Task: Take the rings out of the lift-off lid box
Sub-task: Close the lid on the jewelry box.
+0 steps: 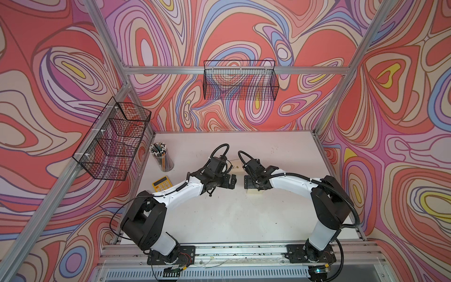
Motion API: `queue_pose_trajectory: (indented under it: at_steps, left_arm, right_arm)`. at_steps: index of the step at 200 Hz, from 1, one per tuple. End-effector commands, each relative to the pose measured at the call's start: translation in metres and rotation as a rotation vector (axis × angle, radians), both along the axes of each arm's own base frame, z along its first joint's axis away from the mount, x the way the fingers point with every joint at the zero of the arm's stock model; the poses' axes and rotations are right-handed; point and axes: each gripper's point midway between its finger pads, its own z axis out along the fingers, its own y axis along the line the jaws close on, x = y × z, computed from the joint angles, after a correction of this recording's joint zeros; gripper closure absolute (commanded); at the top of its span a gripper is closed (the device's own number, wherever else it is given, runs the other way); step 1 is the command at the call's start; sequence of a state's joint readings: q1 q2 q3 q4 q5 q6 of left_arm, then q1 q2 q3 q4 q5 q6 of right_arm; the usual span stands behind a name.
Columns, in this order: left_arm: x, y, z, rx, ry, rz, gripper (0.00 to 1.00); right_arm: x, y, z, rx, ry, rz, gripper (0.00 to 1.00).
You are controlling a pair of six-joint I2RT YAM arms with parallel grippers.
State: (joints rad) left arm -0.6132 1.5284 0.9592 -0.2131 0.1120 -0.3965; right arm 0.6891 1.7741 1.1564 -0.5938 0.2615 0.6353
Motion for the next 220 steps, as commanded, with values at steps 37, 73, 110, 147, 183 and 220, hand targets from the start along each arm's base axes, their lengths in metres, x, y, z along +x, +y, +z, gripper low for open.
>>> queue_pose_trajectory:
  at_steps: [37, 73, 110, 147, 183, 220]
  left_arm:
    - [0.001, 0.001, -0.006, 0.003, 0.018, 0.005, 0.0]
    - [0.002, 0.002, -0.006, 0.007, 0.017, 0.007, 0.0]
    - [0.001, 0.002, -0.007, 0.009, 0.022, 0.009, 0.0]
    - [0.0, 0.003, -0.009, 0.01, 0.025, 0.011, 0.0]
    - [0.0, 0.003, -0.008, 0.009, 0.025, 0.012, 0.0]
    - [0.0, 0.004, -0.008, 0.01, 0.023, 0.013, 0.0]
  right_arm:
    - [-0.001, 0.004, -0.012, -0.014, 0.024, 0.002, 0.08]
    - [-0.001, 0.001, -0.014, -0.026, 0.029, -0.003, 0.08]
    - [-0.003, 0.0, -0.009, -0.021, 0.016, -0.011, 0.08]
    - [-0.005, -0.001, -0.003, -0.017, 0.002, -0.013, 0.07]
    - [-0.007, -0.002, -0.005, -0.024, 0.006, -0.017, 0.07]
    - [-0.007, -0.003, 0.006, -0.007, -0.021, -0.025, 0.07]
